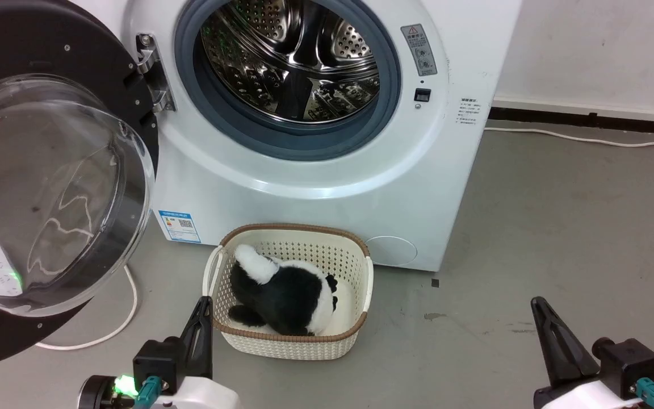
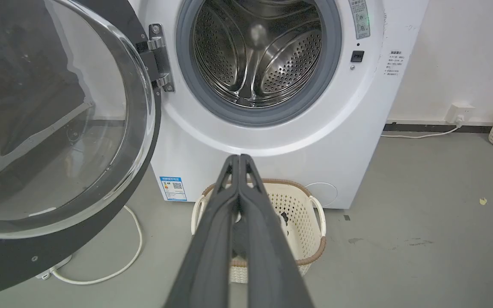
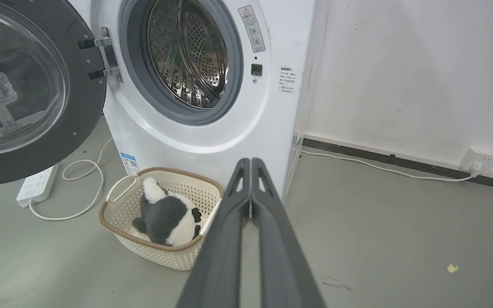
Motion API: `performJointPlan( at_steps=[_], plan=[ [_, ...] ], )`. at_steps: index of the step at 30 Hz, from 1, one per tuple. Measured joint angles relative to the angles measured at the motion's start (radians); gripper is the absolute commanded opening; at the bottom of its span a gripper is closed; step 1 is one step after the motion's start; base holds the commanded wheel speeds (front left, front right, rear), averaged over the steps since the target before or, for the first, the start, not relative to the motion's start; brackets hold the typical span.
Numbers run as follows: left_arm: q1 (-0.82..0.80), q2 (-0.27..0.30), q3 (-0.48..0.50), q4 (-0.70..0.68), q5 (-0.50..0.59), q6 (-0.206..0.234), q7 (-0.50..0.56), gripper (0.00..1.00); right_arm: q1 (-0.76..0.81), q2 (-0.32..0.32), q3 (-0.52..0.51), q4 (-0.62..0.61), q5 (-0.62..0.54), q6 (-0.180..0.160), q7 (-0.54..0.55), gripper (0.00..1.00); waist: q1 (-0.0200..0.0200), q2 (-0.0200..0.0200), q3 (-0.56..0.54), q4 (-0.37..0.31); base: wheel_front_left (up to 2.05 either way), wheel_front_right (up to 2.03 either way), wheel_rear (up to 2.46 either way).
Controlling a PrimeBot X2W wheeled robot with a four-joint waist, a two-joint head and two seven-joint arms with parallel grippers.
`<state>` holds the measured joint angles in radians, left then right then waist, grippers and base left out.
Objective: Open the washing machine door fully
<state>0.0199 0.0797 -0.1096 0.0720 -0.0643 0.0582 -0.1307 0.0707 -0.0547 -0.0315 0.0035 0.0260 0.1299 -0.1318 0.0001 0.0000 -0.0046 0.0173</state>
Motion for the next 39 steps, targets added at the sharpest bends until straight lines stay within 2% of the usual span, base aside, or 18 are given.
performJointPlan(
  at_steps=[39],
  plan=[
    [-0.004, -0.013, 0.066, -0.042, 0.037, -0.035, 0.083, 0.00, -0.039, 0.000, 0.018, -0.001, -0.011, 0.000, 0.084, 0.00, -0.0001, 0.0000, 0.003, -0.011, 0.00, 0.00, 0.00]
  ],
)
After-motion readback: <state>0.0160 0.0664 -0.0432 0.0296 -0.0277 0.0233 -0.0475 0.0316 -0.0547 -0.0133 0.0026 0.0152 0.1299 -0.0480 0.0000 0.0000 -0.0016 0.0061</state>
